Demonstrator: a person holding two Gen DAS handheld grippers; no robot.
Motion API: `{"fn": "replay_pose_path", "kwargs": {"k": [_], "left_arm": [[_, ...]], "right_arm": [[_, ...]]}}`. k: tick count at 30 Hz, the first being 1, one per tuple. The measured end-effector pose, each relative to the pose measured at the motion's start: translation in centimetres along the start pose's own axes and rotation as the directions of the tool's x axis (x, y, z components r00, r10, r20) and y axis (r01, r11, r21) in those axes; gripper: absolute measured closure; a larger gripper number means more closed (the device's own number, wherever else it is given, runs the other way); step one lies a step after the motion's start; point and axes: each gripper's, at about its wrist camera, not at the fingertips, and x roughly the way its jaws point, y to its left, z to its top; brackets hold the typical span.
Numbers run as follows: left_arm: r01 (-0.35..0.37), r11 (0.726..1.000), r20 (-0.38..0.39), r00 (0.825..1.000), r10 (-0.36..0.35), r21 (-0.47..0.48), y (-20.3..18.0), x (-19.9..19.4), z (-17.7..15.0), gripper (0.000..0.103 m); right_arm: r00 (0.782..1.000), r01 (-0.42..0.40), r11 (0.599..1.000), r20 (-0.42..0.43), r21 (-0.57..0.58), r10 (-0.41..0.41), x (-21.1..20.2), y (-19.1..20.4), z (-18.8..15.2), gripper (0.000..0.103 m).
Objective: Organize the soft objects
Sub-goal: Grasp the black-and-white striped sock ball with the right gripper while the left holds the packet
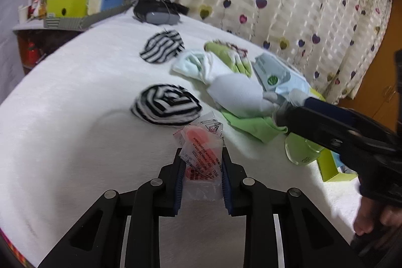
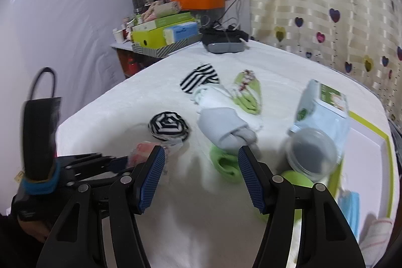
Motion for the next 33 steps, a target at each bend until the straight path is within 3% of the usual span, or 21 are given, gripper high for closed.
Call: {"fn": "replay_pose_path", "kwargs": {"k": [12,26,28,30,33], "left_arm": [[-0.083,0.991,0.057,0.994,0.09,-0.109,5.2,-2.3,0.7,0.079],[-0.106,0.981,0.061,0.991,0.117,-0.165,8.4,-2.5,0.7,0.079],[-0.104,0.981,0.06,0.991,0.116,-0.166,8.4,-2.5,0.7,0.079],[-0.103,0.981,0.059,0.992,0.114,-0.167,8.5,-2.4,0.7,0.079],[-0.106,0.981,0.063,0.991,0.117,-0.166,8.4,-2.5,0.7,0.079]], "right_arm": [[0.992,-0.108,0.992,-0.068,-0.062,0.104,5.7,3.5,2.5,0.041],[0.976,-0.061,0.993,-0.216,-0.1,0.039,12.8,5.6,2.6,0.042],[0.975,-0.042,0.993,-0.221,-0.11,0.017,13.2,5.6,2.5,0.063],[0.977,-0.018,0.994,-0.213,-0.112,-0.006,13.2,5.4,2.5,0.076],[0.979,-0.021,0.995,-0.202,-0.093,0.002,12.7,4.9,2.7,0.083]]}}
